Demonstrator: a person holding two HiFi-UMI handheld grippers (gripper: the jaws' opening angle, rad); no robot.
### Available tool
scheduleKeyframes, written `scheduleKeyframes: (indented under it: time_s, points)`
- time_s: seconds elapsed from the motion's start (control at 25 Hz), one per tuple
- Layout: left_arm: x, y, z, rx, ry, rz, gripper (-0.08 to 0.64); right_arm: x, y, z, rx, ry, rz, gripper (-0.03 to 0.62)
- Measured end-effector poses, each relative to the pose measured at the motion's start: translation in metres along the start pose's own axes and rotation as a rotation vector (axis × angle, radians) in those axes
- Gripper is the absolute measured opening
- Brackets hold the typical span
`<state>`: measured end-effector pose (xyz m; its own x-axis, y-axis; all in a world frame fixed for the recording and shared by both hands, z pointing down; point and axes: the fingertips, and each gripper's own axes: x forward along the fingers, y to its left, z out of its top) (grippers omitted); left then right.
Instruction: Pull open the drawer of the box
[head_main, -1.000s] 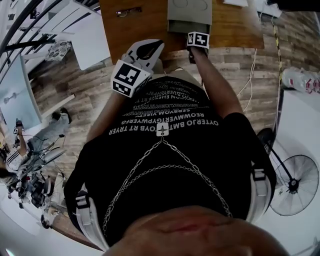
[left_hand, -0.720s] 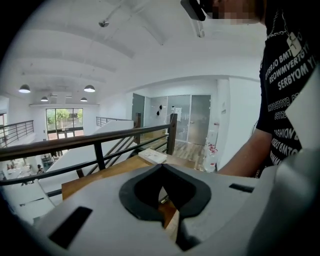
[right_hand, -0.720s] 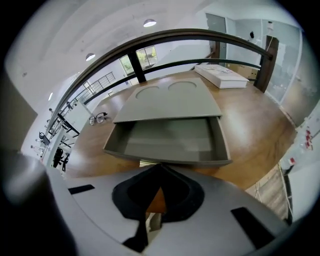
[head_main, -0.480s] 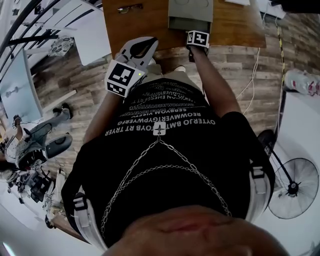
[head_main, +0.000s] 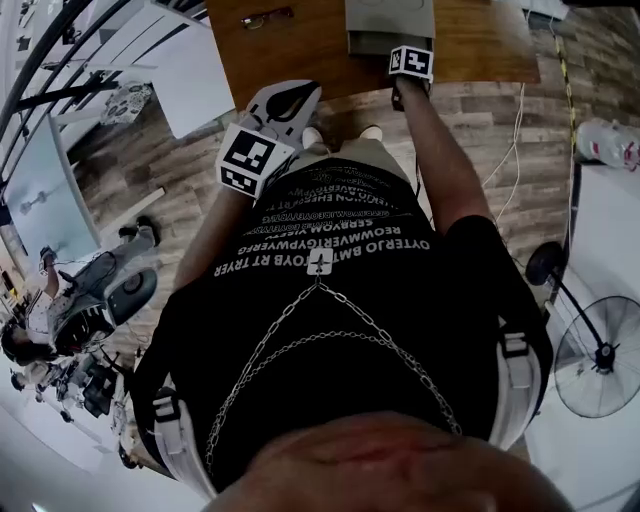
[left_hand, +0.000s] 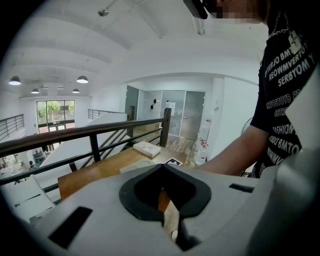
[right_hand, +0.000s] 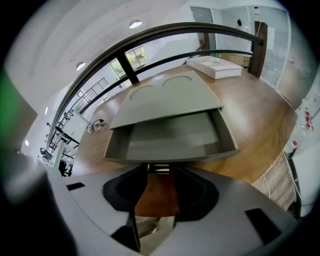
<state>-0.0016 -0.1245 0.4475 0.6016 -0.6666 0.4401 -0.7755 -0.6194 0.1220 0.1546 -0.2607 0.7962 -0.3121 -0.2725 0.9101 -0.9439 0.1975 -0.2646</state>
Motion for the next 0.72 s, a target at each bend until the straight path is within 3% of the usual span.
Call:
scheduleKeyframes:
  time_s: [0.08,0.24,0.4,0.48,0.6,0.72]
  points:
    - [-0.007,0.007,-0.01,-0.018,0.007,-0.004,0.005,0.0,0.003,0.001,-0.004,0.002,-0.012,0.152]
    - [-0.013,0.013,-0.019,-0.023,0.003,-0.024,0.005,-0.003,-0.004,0.002,-0.037,-0.027,-0.075,0.014]
    - [-0.019,0.015,-0.017,-0.013,-0.013,-0.041,0.005,-0.008,-0.008,0.002,-0.02,-0.064,-0.092,-0.002]
    - [-0.024,0.018,-0.02,-0.009,-0.014,-0.044,0.005,-0.006,-0.004,0.0,-0.015,-0.071,-0.076,0.032]
    - [-0.031,0.022,-0.023,-0.009,-0.015,-0.047,0.005,-0.003,0.001,-0.003,0.009,-0.073,-0.039,0.152]
    - [-0.034,0.025,-0.029,-0.017,-0.007,-0.052,0.005,-0.001,0.002,-0.002,0.023,-0.078,-0.021,0.194]
